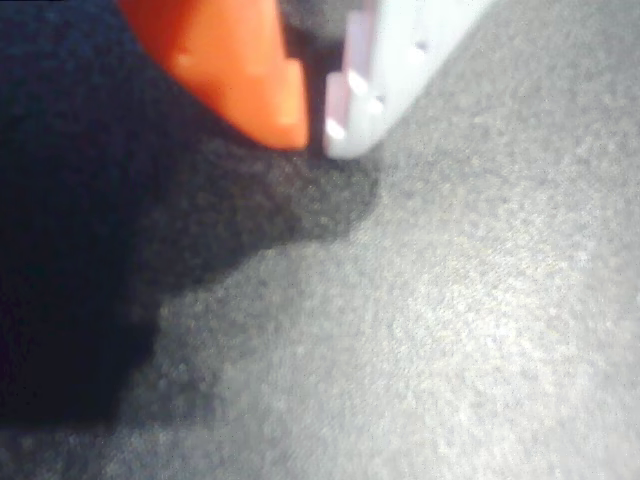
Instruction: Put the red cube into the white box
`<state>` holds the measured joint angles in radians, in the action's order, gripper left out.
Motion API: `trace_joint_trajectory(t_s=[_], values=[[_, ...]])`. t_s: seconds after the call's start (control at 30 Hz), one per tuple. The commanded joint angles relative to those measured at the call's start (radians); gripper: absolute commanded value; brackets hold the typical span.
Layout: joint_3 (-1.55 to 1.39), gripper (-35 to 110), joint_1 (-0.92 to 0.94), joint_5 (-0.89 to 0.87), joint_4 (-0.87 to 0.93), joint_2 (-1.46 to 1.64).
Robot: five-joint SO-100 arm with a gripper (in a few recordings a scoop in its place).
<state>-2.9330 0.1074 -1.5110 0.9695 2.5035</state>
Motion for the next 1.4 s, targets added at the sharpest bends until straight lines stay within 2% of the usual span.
trace_joint_trajectory(t_s=[0.0, 0.13, 0.33, 0.5, 0.67, 0.93, 1.37], values=[[-0.011, 0, 0.011, 0.026, 0.061, 0.086], [-0.012, 0, 0.012, 0.038, 0.084, 0.127], [-0.018, 0, 0.021, 0.080, 0.164, 0.353], [-0.018, 0, 0.031, 0.149, 0.345, 0.681], [-0.018, 0, 0.041, 0.123, 0.319, 0.692], [-0.021, 0, 0.067, -0.012, 0.351, 0.692], [-0.021, 0, 0.067, -0.077, 0.379, 0.692]])
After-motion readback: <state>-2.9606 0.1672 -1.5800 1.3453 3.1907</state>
